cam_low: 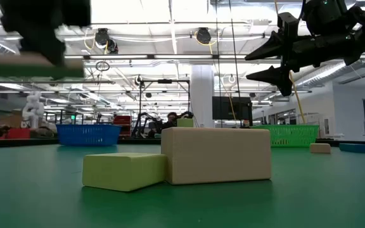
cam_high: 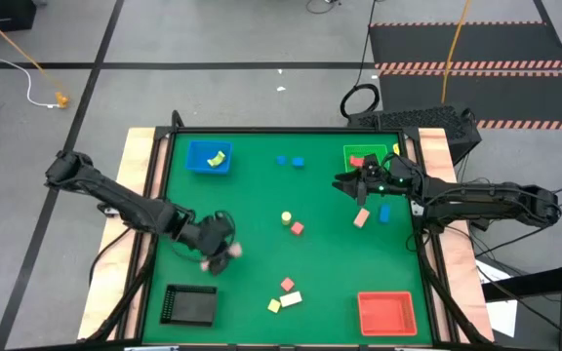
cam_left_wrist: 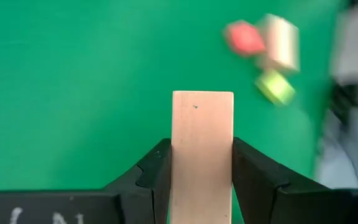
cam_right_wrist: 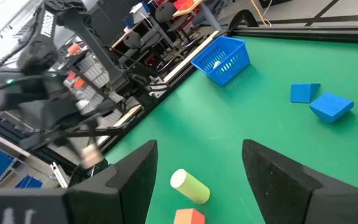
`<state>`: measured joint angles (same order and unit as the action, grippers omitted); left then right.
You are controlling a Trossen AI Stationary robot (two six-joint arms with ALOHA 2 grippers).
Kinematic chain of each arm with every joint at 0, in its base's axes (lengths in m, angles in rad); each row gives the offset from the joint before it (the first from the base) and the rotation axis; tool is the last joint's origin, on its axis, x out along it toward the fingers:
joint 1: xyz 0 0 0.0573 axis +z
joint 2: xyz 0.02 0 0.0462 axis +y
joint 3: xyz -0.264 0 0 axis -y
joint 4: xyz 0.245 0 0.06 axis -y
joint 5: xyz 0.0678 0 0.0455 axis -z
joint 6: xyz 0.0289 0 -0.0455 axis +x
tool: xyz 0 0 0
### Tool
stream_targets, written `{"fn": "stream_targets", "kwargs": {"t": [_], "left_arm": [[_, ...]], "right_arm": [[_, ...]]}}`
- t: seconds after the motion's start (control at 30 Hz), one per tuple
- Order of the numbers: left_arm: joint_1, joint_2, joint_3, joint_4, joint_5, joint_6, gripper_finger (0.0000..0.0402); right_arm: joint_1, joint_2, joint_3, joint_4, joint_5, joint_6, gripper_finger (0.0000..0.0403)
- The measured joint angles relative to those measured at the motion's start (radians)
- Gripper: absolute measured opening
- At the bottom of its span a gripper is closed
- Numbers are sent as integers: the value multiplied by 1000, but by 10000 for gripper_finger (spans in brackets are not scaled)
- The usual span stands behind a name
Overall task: Sort & place blocks by color
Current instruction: Put the top left brown block into the black bin
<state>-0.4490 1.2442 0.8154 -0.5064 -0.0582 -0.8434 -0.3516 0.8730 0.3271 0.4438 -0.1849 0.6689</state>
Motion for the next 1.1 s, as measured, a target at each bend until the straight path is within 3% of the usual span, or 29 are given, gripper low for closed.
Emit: {"fn": "stream_targets", "kwargs": {"t": [0.13, 0.3, 0.47, 0.6, 0.87, 1.1], "left_arm": [[-127, 0, 29, -1, 1, 23, 142], [-216, 0, 29, -38, -115, -152, 172], [-263, 0, 29, -118, -113, -307, 125], [-295, 0, 29, -148, -92, -307, 70], [-242, -1, 29, -112, -264, -51, 6], [-106, -1, 29, -131, -291, -67, 25]], "right_arm": [[0, 0, 0, 0, 0, 0, 226], [0, 0, 0, 0, 0, 0, 226], [0, 0, 0, 0, 0, 0, 226], [0, 0, 0, 0, 0, 0, 226], [0, 0, 0, 0, 0, 0, 226], [0, 0, 0, 0, 0, 0, 226]]}}
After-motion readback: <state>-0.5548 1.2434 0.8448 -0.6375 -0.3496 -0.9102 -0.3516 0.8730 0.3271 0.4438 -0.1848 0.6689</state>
